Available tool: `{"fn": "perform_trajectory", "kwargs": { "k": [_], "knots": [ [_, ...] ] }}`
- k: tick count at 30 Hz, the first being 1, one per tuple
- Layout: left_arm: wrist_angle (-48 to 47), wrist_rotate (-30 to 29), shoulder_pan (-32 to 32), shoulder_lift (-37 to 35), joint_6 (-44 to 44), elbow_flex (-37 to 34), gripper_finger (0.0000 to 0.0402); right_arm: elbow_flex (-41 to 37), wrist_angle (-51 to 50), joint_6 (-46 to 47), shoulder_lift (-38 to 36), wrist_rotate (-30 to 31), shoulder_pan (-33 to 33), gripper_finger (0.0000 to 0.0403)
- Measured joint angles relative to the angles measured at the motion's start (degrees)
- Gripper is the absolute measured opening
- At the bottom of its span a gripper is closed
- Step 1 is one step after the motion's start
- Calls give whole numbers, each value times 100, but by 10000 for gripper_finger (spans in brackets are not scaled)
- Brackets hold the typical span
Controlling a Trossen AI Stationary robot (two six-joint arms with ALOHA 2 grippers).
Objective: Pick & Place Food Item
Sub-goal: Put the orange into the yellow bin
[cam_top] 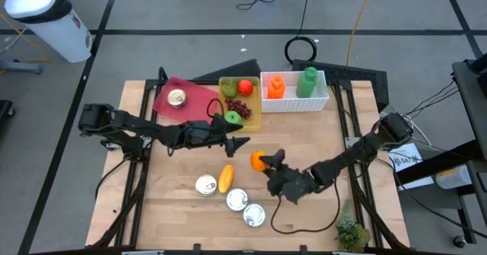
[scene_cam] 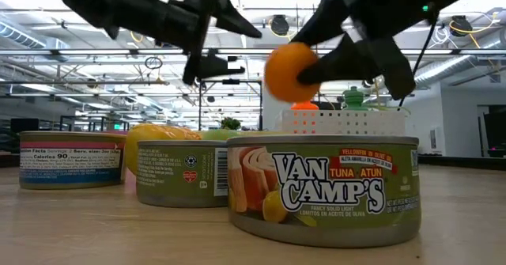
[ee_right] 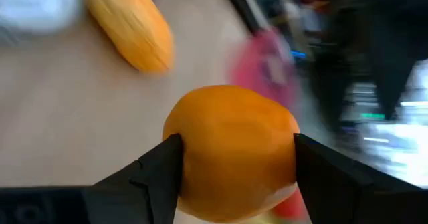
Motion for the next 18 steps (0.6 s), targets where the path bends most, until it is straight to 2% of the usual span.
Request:
{"fn": "perform_trajectory", "kwargs": {
  "k": [5,9,11,18],
  "knots": [
    [914,206,82,539,-234,3,367,0,21,-1005,2,1920,312,234],
    [1318,799,75,814,-79,127,359,0,163,-1446,2,2976,319,232],
    [1344,914,51,955,-72,274,356,0,312,-1561,2,3138,315,234],
    [1353,965,-87,1555,321,964,364,-7,830,-1793,0,3074,316,231]
  ]
}}
